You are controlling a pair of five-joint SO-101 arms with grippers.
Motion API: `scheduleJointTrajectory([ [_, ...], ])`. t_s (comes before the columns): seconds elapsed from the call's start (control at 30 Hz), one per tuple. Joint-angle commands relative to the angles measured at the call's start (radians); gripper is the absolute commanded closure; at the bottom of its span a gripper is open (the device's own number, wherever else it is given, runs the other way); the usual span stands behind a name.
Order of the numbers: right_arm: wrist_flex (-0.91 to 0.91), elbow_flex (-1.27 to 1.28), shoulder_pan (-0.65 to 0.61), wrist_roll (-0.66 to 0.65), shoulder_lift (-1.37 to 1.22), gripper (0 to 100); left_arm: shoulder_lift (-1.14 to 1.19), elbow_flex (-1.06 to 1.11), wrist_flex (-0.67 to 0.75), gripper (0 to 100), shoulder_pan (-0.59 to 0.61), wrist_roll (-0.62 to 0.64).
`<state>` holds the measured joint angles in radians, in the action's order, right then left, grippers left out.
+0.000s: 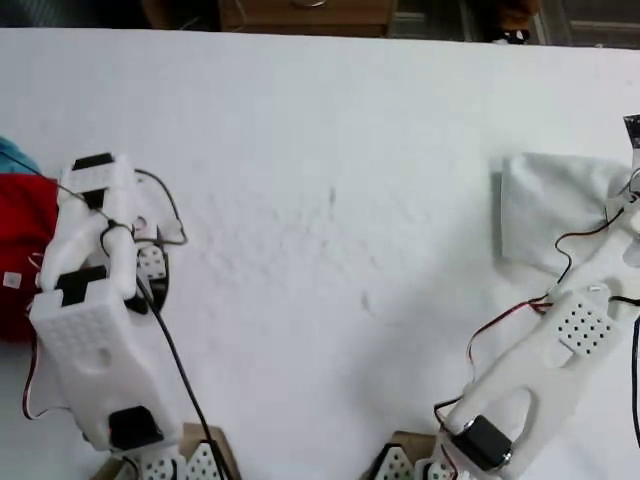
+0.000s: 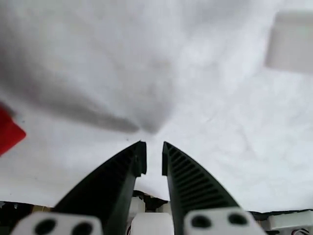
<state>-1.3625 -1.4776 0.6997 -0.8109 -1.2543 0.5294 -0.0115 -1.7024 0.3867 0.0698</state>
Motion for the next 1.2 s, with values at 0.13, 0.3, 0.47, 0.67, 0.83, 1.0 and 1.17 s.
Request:
scheduleJointTrajectory([
  [0.13,-0.061,-0.068,0.012,-0.011,0.019,88.2,-0.072,-0.004,-0.014,92,-0.005,-0.071],
  [0.3,-0.061,-0.071,0.027,-0.011,0.038,78.6,-0.072,-0.008,-0.028,92,-0.005,-0.074],
  [0.47,-0.061,-0.084,0.05,-0.011,0.079,78.6,-0.072,-0.01,-0.028,92,-0.005,-0.074],
  [0.67,-0.223,-0.199,0.073,-0.006,0.159,78.6,-0.074,-0.025,-0.021,92,0.041,-0.092],
  [0.83,-0.414,-0.172,0.073,0.055,0.317,78.6,-0.074,-0.171,-0.051,92,0.144,-0.153],
  [1.0,-0.412,-0.095,0.096,0.279,0.527,78.6,-0.084,-0.326,-0.087,92,0.252,-0.213],
  [1.17,-0.412,0.166,0.058,0.279,0.803,78.6,-0.193,-0.325,-0.087,92,0.284,-0.215],
])
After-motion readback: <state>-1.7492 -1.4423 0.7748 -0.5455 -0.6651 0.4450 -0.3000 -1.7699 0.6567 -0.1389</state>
